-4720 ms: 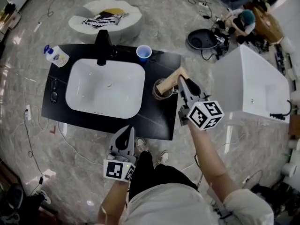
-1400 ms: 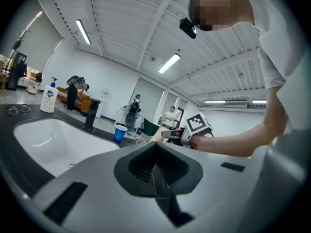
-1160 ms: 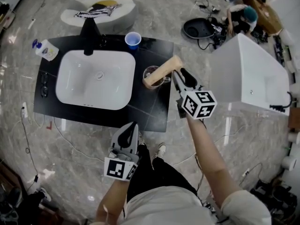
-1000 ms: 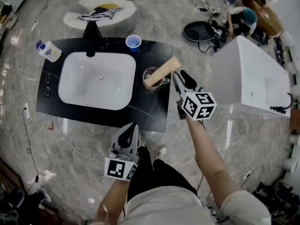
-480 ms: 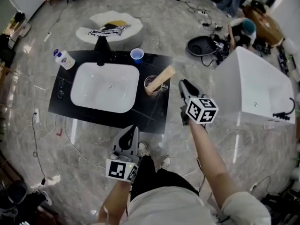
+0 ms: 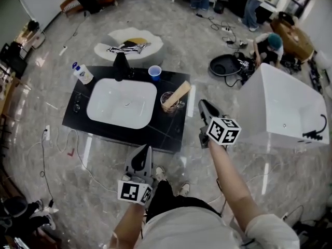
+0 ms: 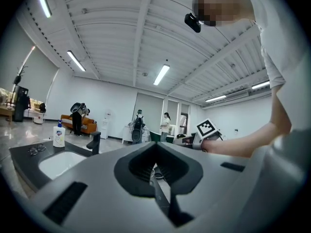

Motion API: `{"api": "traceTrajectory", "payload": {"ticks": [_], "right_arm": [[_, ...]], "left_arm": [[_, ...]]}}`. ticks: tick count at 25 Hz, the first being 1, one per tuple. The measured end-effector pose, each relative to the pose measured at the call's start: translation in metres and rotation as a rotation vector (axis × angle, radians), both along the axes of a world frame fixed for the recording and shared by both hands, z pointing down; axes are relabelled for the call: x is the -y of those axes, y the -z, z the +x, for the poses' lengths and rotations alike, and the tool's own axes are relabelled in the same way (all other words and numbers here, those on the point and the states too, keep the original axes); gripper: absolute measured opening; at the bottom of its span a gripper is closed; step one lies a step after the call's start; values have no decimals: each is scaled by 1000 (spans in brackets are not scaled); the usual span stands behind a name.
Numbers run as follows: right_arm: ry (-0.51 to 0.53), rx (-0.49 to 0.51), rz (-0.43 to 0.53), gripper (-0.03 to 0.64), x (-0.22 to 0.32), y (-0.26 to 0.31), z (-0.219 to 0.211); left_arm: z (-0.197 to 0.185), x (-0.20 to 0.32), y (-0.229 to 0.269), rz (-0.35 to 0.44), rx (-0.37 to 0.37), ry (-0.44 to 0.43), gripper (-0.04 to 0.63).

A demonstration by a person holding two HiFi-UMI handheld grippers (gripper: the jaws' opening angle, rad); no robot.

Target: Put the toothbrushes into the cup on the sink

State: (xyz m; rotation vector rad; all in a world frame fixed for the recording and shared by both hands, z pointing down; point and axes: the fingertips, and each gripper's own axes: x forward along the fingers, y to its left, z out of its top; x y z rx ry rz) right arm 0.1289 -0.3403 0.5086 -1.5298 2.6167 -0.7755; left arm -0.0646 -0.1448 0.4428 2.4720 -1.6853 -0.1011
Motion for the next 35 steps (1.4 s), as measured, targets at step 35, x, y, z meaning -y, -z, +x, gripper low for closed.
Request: {"api": "traceTrajectory", "payload": {"ticks": [35], "right_arm": [[212,-121,353,52,-151,133,-2]], "left_arm": [[11,-88,35,68,-5,120,2]]}}
